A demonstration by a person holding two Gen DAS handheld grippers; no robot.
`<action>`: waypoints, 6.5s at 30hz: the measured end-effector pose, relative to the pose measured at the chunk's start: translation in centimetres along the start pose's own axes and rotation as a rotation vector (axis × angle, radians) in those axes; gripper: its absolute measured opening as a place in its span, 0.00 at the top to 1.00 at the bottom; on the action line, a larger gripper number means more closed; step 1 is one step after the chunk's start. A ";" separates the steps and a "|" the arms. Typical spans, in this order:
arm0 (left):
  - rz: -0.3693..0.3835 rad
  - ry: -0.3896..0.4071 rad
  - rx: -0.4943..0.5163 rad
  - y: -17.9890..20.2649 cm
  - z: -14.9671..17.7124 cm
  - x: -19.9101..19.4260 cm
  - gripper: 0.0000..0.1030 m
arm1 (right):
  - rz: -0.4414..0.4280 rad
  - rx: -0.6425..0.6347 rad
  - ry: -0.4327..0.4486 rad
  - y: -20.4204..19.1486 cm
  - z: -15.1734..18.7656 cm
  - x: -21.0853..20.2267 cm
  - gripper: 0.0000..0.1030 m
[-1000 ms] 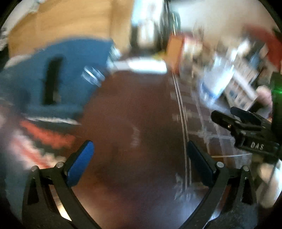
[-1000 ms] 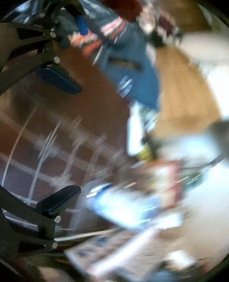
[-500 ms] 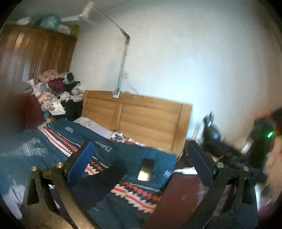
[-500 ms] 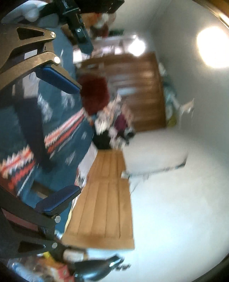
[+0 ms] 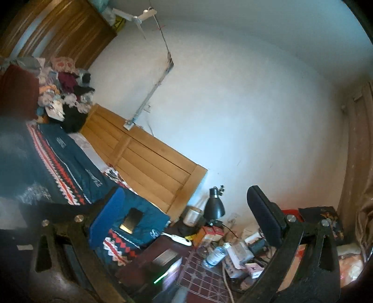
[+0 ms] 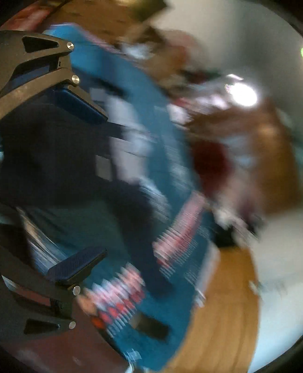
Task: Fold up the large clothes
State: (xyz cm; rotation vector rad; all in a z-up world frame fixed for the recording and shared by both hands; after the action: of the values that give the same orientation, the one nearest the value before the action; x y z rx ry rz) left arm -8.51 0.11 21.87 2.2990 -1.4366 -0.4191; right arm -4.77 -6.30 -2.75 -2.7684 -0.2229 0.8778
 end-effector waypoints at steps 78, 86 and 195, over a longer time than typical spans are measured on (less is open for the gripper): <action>-1.342 0.022 -0.549 -63.4 15.4 -46.5 0.04 | 0.099 -0.077 -0.558 -1.4 15.7 29.3 0.00; -1.299 0.036 -0.674 -74.4 11.7 -50.4 0.31 | 0.120 -0.055 -0.584 -1.5 15.1 30.0 0.00; -0.961 -0.357 -0.412 -67.5 18.8 -13.6 0.34 | -0.212 0.161 -0.334 8.3 -3.0 39.2 0.72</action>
State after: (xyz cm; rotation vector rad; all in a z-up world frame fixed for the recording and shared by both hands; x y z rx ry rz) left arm 30.18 35.80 -26.38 2.4651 -0.1875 -1.2976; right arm 29.32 -6.53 -24.06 -2.3852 -0.4697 1.2342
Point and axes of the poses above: each gripper's, at about its wrist camera, not at the fingertips, and x roughly the way its jaws point, y to its right, z to its underside, the point moved 7 cm from there along x, roughly the way its jaws point, and after that the axes turned 7 degrees about -z, right-handed, at the moved point
